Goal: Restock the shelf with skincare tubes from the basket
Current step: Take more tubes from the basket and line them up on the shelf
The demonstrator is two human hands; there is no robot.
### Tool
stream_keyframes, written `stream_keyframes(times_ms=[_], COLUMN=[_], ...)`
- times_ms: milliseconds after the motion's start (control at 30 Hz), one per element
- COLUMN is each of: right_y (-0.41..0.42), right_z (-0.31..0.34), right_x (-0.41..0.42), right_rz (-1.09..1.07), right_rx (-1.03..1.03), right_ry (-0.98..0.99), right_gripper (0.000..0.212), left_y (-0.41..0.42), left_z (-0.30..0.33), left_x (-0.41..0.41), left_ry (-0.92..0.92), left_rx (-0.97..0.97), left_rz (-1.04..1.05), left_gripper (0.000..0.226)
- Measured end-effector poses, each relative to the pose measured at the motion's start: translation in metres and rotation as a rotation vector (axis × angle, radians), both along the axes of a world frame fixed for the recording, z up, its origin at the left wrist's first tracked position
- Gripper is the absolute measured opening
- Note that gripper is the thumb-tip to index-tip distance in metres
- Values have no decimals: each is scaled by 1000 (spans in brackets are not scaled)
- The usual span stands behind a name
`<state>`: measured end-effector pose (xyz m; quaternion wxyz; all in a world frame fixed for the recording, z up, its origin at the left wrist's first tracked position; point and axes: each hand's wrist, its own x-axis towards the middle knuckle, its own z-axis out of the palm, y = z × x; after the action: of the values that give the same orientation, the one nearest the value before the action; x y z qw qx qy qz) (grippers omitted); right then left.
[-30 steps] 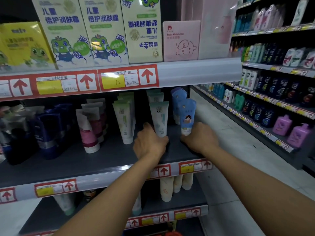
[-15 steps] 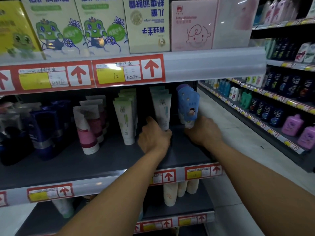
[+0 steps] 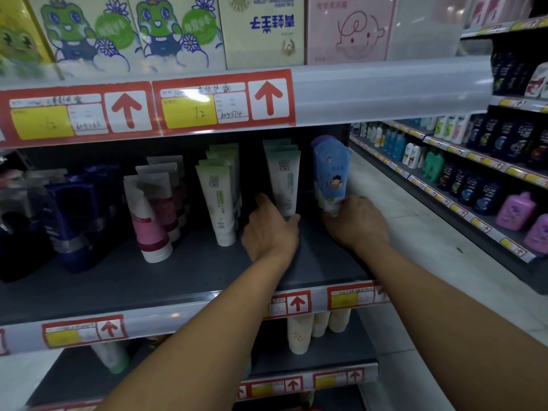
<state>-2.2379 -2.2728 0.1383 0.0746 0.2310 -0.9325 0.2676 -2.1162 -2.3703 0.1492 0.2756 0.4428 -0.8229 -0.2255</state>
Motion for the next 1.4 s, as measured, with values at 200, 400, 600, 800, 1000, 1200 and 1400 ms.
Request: stream_keyframes(times_ms=[200, 400, 600, 800, 1000, 1200, 1400], right_y=[1, 1, 1, 1, 2, 2, 1], right_z=[-1, -2, -2, -2, -1, -3, -5], right_x=[0, -1, -1, -1, -2, -2, -4], right_rz=[7, 11, -10, -8, 4, 11, 15], right_rx=[1, -3, -51, -13, 0, -8, -27], right_ry=[19, 15, 2, 28, 37, 46, 47], right_gripper=[56, 56, 60, 53, 49, 48, 48], left_y=[0, -1, -2, -3, -3, -3, -4], left_z=[-1, -2, -3, -4, -3, -3, -3], left_x=[0, 0, -1, -1, -1, -1, -2], left_ry=[-2, -5, -9, -17, -26, -29, -27], left_rx=[6, -5, -13, -26, -29, -25, -12], left_rz=[1, -2, 3, 0, -3, -1, 0], left_gripper=[53, 52, 52, 53, 53, 52, 55])
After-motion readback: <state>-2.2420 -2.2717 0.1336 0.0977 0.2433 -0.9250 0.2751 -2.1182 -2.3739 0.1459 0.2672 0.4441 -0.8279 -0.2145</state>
